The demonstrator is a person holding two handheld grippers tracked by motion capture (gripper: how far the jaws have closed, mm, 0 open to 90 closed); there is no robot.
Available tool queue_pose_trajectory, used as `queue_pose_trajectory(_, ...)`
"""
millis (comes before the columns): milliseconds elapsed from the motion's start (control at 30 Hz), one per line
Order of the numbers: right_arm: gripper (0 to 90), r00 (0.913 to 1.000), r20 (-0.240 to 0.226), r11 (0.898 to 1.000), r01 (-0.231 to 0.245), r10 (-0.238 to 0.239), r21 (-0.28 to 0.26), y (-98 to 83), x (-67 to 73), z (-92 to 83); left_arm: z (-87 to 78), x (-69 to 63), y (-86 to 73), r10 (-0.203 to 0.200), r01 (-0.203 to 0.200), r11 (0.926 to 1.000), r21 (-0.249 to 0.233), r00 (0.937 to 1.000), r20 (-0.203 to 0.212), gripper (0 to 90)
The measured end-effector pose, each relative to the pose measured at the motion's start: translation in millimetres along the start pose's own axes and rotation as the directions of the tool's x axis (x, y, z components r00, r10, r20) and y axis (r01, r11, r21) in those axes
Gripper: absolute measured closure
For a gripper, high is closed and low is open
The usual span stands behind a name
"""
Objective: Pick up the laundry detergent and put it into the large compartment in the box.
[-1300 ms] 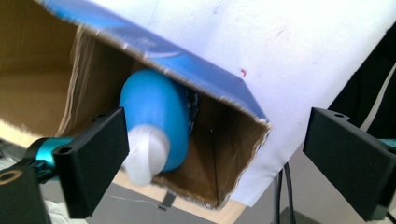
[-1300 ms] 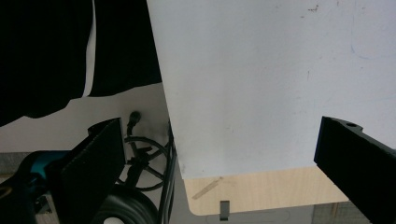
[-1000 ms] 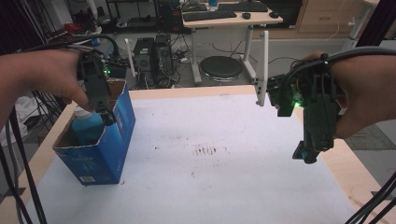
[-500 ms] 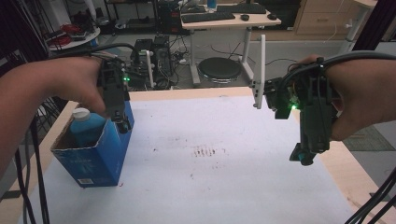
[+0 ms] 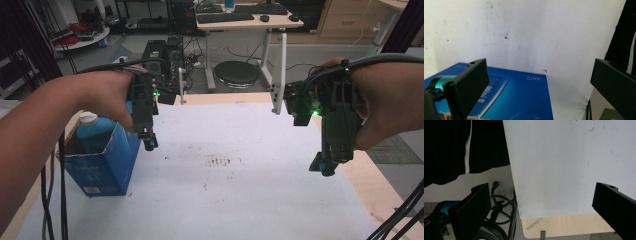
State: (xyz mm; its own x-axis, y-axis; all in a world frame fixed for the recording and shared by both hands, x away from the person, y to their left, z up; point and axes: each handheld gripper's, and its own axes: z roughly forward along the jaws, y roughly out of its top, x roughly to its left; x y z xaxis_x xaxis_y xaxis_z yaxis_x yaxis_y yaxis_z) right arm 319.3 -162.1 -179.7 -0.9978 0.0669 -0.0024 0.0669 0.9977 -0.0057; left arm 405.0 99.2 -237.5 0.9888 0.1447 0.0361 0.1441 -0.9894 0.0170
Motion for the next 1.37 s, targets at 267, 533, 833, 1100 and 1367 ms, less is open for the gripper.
queue_pose_trajectory(267,1.3,1.0000,0.005,1.000,-0.002,0.002,-0.011,-1.5,-1.9,1.8,9.8,1.1,7.3,0.013,-0.013,0.9998,-0.013,0.9998,0.016,1.7)
queue_pose_trajectory(533,1.3,1.0000,0.001,1.000,0.001,-0.001,0.001,-1.9,-3.7,4.0,16.4,3.5,13.4,0.019,-0.019,0.9998,-0.004,0.9995,0.024,1.7)
queue_pose_trajectory(833,1.3,1.0000,0.004,1.000,0.000,0.000,0.009,-2.3,-3.5,3.1,16.3,4.3,10.4,0.006,-0.006,1.0000,0.001,0.9995,0.029,1.7)
queue_pose_trajectory(1100,1.3,0.9999,0.010,1.000,0.010,-0.010,0.007,-0.6,-1.5,-0.2,15.4,2.7,10.3,0.001,-0.001,1.0000,0.002,0.9995,0.030,1.7)
queue_pose_trajectory(1367,1.3,0.9996,0.019,0.999,0.022,-0.023,0.023,3.1,-0.1,1.8,14.6,1.8,8.5,-0.007,0.007,0.9999,0.009,0.9999,0.008,1.7)
